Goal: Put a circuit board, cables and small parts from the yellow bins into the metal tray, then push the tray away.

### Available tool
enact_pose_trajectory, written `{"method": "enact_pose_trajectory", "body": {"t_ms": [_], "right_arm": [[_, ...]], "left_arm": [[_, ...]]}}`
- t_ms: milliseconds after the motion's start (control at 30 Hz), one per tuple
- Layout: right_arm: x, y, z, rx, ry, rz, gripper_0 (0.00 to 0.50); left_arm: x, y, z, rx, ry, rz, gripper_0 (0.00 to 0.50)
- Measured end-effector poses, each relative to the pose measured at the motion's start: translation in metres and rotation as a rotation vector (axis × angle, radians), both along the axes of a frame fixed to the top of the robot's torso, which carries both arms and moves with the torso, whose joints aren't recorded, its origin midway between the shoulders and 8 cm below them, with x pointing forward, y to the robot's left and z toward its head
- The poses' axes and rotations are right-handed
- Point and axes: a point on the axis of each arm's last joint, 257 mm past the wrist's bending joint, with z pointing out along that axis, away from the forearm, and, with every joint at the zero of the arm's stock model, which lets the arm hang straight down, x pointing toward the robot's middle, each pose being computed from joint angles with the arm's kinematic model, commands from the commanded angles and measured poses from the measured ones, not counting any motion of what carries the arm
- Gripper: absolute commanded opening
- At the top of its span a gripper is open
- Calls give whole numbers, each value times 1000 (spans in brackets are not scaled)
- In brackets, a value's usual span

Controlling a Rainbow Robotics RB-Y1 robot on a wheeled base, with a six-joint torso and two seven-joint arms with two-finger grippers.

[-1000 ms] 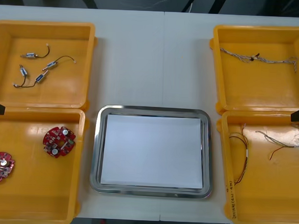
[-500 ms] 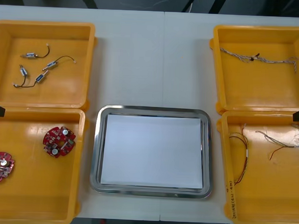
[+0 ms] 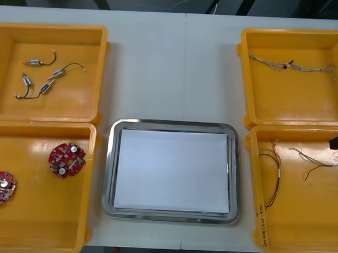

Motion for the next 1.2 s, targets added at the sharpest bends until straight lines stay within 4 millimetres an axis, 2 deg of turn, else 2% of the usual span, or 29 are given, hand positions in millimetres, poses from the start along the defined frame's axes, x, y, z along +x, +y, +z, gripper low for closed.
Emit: {"method": "enact_pose_trajectory", "body": {"t_ms": [167,467,967,1200], "right_arm": [[-4,11,-3,9,-15,8,500],[-3,25,-15,20,-48,-23,500],[10,65,-48,59,-62,-34,500],[13,63,-66,92,-52,-58,500]], "left_arm": [[-10,6,-12,8,33,8,500],[-4,5,-21,-17,-14,8,500],[-2,12,-49,-12,-36,-32,500],[4,16,-64,-16,-30,-66,500]]}}
